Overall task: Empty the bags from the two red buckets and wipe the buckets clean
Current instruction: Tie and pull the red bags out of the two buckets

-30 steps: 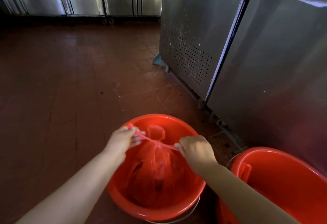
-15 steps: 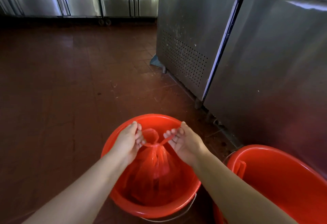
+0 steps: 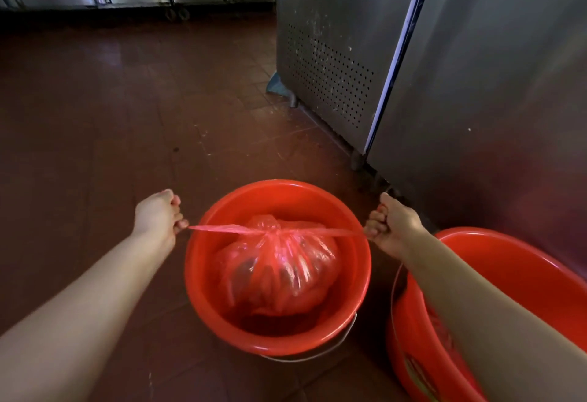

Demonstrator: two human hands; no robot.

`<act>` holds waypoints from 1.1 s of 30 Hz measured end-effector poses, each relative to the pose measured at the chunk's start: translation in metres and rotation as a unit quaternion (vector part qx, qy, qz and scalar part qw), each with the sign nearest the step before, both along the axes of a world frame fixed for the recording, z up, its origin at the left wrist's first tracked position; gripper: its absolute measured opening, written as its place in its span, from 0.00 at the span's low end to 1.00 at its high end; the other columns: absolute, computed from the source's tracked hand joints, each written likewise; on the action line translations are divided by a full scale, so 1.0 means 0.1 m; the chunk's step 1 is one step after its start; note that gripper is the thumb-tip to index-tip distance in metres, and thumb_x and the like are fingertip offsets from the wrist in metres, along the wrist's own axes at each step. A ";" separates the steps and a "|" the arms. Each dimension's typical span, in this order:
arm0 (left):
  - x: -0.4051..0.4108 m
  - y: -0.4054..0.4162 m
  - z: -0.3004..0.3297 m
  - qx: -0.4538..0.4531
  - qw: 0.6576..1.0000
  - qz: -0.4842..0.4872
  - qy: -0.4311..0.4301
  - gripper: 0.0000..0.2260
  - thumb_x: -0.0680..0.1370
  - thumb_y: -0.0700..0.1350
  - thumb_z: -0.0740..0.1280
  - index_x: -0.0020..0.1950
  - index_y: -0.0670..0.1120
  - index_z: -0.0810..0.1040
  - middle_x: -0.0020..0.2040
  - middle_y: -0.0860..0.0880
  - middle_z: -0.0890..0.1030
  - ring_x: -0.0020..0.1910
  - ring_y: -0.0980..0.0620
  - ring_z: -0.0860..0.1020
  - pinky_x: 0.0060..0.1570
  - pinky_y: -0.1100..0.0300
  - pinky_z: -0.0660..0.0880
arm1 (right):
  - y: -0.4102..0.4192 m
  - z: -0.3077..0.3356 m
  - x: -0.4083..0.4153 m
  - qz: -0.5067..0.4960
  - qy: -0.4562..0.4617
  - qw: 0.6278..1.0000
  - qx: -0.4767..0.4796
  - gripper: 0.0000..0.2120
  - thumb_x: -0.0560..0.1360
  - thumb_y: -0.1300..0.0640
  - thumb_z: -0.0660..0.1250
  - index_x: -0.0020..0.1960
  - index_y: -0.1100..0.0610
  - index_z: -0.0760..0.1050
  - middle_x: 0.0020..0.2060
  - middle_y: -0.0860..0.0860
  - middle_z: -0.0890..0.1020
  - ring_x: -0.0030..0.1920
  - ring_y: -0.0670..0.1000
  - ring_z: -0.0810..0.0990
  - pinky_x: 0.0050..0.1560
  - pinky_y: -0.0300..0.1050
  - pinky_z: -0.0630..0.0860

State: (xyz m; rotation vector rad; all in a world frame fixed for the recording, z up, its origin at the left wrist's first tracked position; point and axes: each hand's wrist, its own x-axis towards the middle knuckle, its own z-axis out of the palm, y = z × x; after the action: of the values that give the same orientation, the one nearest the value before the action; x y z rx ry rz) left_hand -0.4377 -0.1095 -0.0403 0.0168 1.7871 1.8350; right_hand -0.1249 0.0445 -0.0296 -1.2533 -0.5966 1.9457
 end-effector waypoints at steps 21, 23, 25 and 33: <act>0.40 -0.20 -0.14 -0.179 0.902 -0.182 0.349 0.08 0.76 0.46 0.67 0.41 0.44 0.82 0.35 0.40 0.82 0.37 0.41 0.81 0.41 0.46 0.79 | -0.18 -0.09 0.07 0.195 -0.464 0.778 0.376 0.12 0.74 0.50 0.70 0.34 0.55 0.78 0.32 0.53 0.81 0.34 0.50 0.79 0.36 0.45 0.75; 0.42 -0.22 -0.11 -0.233 0.858 -0.175 0.422 0.07 0.74 0.47 0.68 0.40 0.46 0.82 0.28 0.46 0.79 0.31 0.44 0.79 0.33 0.53 0.75 | -0.21 -0.08 0.10 0.175 -0.486 0.764 0.387 0.10 0.72 0.50 0.71 0.35 0.53 0.79 0.32 0.50 0.81 0.35 0.49 0.79 0.37 0.45 0.76; 0.46 -0.25 -0.06 -0.272 0.835 -0.165 0.449 0.05 0.71 0.48 0.69 0.37 0.50 0.80 0.26 0.52 0.77 0.29 0.48 0.78 0.28 0.59 0.68 | -0.24 -0.07 0.14 0.162 -0.496 0.760 0.388 0.07 0.71 0.50 0.72 0.36 0.52 0.80 0.33 0.48 0.81 0.36 0.48 0.80 0.38 0.46 0.78; 0.84 -0.13 0.14 0.017 0.973 -0.209 0.101 0.10 0.75 0.39 0.68 0.33 0.45 0.77 0.30 0.48 0.81 0.33 0.53 0.80 0.42 0.57 0.75 | -0.37 -0.04 0.20 0.114 -0.331 0.905 0.241 0.03 0.69 0.61 0.73 0.41 0.57 0.81 0.35 0.53 0.83 0.32 0.47 0.80 0.29 0.38 0.74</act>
State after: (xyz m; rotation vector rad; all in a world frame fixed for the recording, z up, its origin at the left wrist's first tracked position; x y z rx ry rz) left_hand -0.3542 -0.1222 -0.0265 0.5671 1.7225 1.5993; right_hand -0.1049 0.0079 -0.0338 -1.5417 -1.5228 1.3632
